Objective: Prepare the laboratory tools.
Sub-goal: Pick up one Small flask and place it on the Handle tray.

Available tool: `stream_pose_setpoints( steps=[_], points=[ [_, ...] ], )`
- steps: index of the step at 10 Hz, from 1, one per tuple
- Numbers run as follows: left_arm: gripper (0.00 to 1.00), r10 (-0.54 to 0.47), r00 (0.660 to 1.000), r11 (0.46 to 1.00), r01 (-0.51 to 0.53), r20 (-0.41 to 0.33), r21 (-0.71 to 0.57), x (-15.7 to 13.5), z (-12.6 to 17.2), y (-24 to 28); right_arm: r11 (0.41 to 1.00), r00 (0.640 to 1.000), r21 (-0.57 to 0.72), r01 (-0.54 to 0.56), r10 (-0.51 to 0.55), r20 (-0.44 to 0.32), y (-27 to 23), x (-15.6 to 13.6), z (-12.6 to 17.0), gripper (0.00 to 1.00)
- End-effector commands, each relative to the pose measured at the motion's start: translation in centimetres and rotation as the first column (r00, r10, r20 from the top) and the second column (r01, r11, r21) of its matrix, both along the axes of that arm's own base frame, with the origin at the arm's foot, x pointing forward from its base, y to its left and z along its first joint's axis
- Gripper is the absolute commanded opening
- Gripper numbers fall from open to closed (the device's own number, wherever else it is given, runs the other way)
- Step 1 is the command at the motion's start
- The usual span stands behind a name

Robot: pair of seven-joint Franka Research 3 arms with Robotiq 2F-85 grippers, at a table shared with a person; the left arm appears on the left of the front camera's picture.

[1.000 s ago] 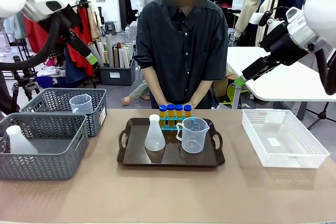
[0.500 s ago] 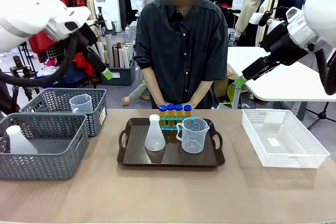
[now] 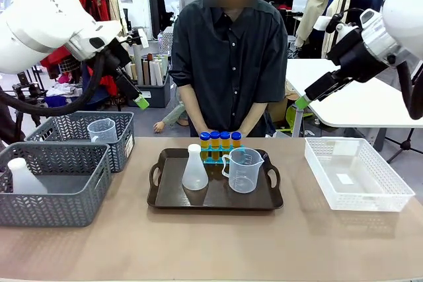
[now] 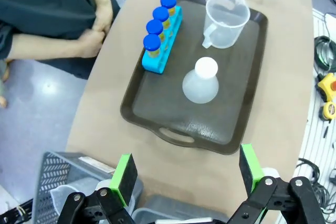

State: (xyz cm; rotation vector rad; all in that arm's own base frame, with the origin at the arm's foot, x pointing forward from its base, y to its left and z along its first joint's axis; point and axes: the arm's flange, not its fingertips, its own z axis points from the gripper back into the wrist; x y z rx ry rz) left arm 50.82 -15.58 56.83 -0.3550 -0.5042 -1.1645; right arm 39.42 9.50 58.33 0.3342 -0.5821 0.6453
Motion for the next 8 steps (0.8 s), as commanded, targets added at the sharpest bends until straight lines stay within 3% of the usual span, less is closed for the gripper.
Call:
stream_pose_setpoints(
  steps=[1,8],
  points=[
    [1.0,-0.009,1.0,1.0,0.009,0.004,-0.014,0.3,0.34,0.68,1.0,1.0,0.01,-0.003,0.003,-0.002,-0.05,0.01,0.04,1.0],
    [1.0,-0.001,1.0,1.0,0.001,0.0,0.0,0.02,0.19,0.06,1.0,1.0,0.01,-0.003,0.003,-0.002,-0.05,0.01,0.04,1.0]
  ],
)
